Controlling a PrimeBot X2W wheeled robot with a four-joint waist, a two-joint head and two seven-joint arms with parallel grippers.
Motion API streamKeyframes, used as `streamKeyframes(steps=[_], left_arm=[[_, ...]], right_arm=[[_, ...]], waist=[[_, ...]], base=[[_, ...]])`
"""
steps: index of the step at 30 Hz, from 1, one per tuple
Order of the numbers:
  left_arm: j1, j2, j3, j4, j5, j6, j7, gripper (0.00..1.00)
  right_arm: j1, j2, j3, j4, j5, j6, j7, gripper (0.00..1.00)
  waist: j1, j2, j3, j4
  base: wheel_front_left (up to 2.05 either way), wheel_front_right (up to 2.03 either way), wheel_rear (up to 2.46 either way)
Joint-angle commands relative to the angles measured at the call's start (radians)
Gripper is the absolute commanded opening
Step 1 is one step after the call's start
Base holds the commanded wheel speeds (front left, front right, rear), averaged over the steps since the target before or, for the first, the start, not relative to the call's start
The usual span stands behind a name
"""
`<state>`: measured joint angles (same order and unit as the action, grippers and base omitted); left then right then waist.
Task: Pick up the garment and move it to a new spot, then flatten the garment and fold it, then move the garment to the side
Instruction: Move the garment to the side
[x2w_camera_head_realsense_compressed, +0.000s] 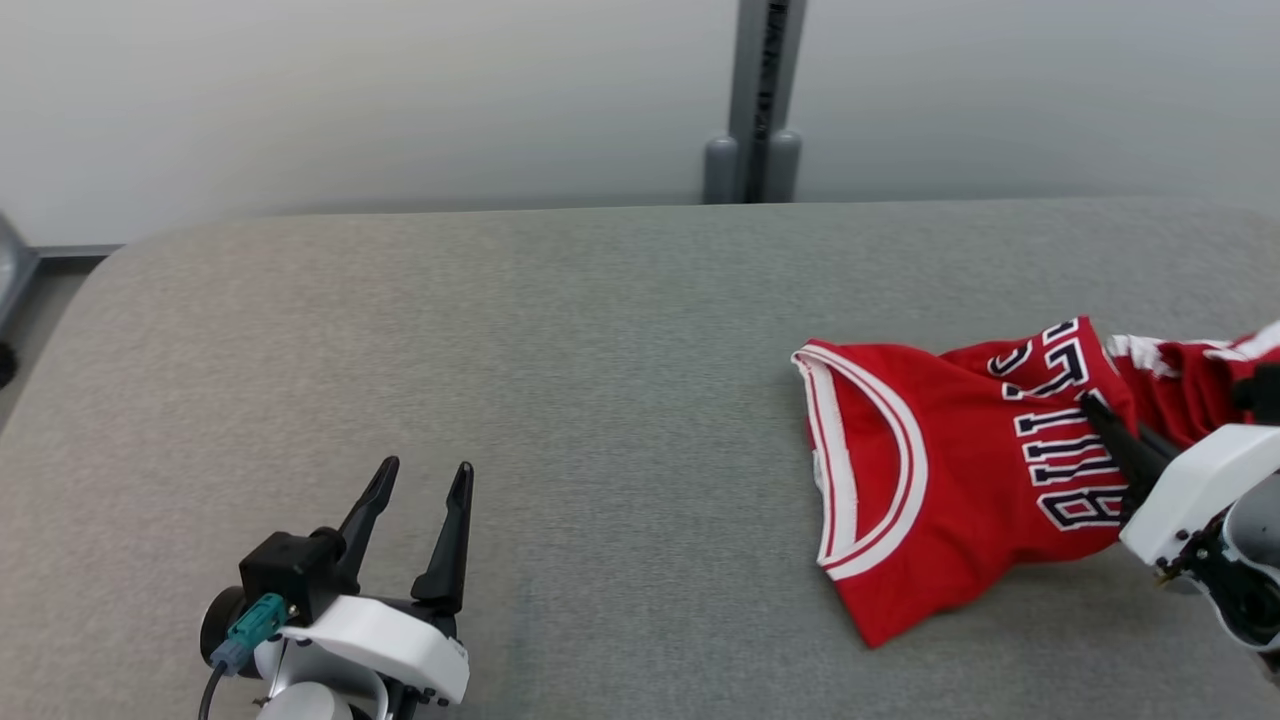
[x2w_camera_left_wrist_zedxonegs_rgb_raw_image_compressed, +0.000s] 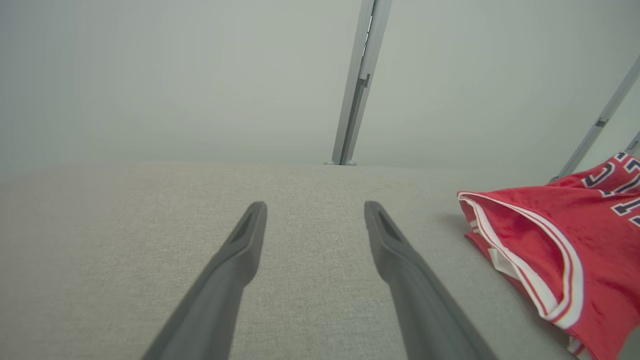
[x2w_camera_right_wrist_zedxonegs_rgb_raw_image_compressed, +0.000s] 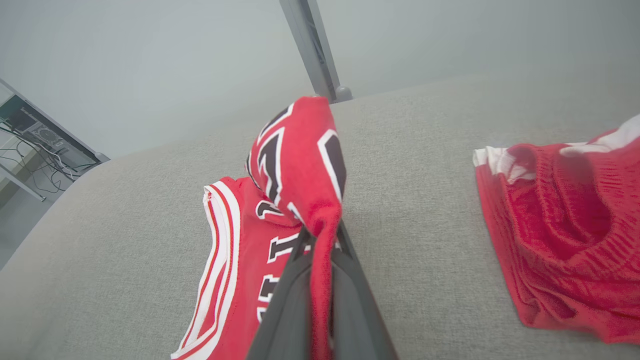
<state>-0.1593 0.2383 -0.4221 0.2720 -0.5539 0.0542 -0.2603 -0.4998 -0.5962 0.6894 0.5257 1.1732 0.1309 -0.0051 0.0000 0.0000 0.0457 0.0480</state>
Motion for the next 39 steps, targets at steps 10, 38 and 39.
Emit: streamKeyframes(steps=[10, 38, 39], left_arm=[[-0.046, -0.003, -0.006, -0.004, 0.023, -0.010, -0.004, 1.00], [-0.156, 0.033, -0.037, -0.029, 0.052, -0.019, 0.031, 1.00], [-0.163, 0.034, -0.038, -0.030, 0.052, -0.019, 0.033, 1.00]], right_arm=[[-0.063, -0.015, -0.016, -0.023, -0.042, 0.000, 0.032, 0.00], [-0.441, 0.005, -0.007, 0.415, -0.145, 0.000, -0.059, 0.00], [-0.451, 0.011, -0.004, 0.440, -0.157, 0.000, -0.066, 0.00]], waist=[[0.0000, 0.0000, 0.043, -0.159], [0.0000, 0.0000, 0.231, -0.210], [0.0000, 0.0000, 0.239, -0.208]], base=[[0.00, 0.00, 0.00], [0.00, 0.00, 0.00], [0.00, 0.00, 0.00]])
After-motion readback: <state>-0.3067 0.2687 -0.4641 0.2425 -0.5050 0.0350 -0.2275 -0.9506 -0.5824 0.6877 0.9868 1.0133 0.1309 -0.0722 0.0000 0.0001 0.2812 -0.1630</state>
